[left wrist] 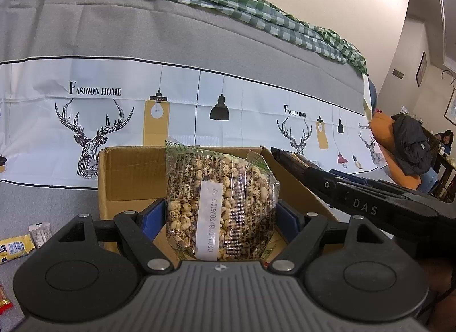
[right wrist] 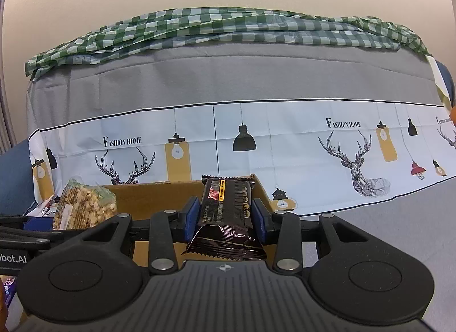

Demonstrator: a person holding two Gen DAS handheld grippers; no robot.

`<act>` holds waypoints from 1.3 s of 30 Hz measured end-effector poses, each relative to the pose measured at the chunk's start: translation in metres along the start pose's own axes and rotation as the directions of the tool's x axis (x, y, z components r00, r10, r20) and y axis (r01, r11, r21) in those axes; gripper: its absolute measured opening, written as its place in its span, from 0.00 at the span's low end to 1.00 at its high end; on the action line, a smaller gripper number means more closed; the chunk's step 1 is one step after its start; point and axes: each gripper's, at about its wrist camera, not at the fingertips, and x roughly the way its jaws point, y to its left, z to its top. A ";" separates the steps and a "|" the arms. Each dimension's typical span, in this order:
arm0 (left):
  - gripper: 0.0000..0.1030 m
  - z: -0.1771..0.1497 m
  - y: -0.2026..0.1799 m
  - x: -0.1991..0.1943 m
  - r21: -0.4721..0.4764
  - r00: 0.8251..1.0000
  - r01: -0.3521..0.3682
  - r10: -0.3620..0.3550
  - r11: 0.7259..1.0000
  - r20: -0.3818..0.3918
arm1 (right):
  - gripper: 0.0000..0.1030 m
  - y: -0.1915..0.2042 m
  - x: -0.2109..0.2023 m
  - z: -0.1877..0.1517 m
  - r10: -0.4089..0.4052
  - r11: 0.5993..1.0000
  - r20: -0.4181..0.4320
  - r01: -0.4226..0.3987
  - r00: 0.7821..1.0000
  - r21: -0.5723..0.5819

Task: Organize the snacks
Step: 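Carry the nut bar bag in the left tool and chocolate bar in the right tool toward the box, then open the left tool over the box while the right tool releases the chocolate bar, then move both open tools back to the snack pile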

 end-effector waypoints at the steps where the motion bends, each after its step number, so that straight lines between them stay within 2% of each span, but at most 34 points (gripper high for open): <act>1: 0.82 0.000 0.000 0.000 0.002 1.000 0.000 0.000 1.000 0.000 | 0.40 0.000 0.000 0.000 0.000 1.000 -0.001 0.000 1.000 -0.001; 12: 0.82 0.001 0.000 0.001 0.011 1.000 0.015 -0.015 1.000 -0.004 | 0.40 0.001 0.001 -0.001 0.004 1.000 -0.002 -0.004 1.000 -0.008; 15: 0.89 0.001 -0.002 0.003 0.026 0.999 0.037 -0.037 0.999 -0.027 | 0.41 0.001 0.003 -0.001 0.005 1.000 -0.009 -0.005 1.000 -0.008; 17: 0.89 0.001 -0.001 0.003 0.025 0.999 0.027 -0.026 0.999 -0.022 | 0.59 0.003 0.003 0.000 -0.010 1.000 -0.007 0.010 1.000 -0.011; 22: 0.89 0.003 0.005 0.001 0.006 1.000 0.012 -0.012 1.000 -0.012 | 0.62 0.005 0.002 0.000 -0.016 1.000 0.005 0.016 1.000 -0.003; 24: 0.86 0.004 0.008 -0.001 -0.003 1.000 0.008 -0.008 1.000 -0.006 | 0.62 0.006 0.002 0.000 -0.014 1.000 0.002 0.014 1.000 0.000; 27: 0.75 0.006 0.012 -0.003 -0.002 1.000 -0.013 0.013 1.000 -0.006 | 0.62 0.010 0.002 0.000 -0.006 1.000 0.003 0.006 1.000 0.001; 29: 0.60 0.005 0.017 -0.005 -0.007 1.000 -0.025 0.025 1.000 -0.011 | 0.63 0.015 0.003 0.001 -0.001 1.000 0.005 0.001 1.000 0.003; 30: 0.56 0.006 0.021 -0.007 -0.015 1.000 -0.028 0.027 1.000 -0.013 | 0.63 0.017 0.003 0.002 0.004 1.000 0.005 -0.004 1.000 0.007; 32: 0.38 0.006 0.030 -0.012 -0.033 0.999 -0.031 0.031 0.999 -0.018 | 0.63 0.022 0.004 0.003 0.012 1.000 0.006 -0.012 1.000 0.020; 34: 0.32 0.007 0.038 -0.019 -0.041 0.999 -0.043 0.042 0.998 -0.024 | 0.62 0.030 0.004 0.004 0.023 0.999 0.007 -0.023 1.000 0.039; 37: 0.32 0.009 0.059 -0.033 -0.080 0.996 -0.069 0.065 0.994 -0.059 | 0.62 0.042 0.004 0.004 0.039 0.997 0.009 -0.039 0.999 0.065; 39: 0.32 0.014 0.079 -0.044 -0.107 0.993 -0.098 0.090 0.989 -0.078 | 0.54 0.051 0.003 0.003 0.065 0.994 0.006 -0.066 0.998 0.089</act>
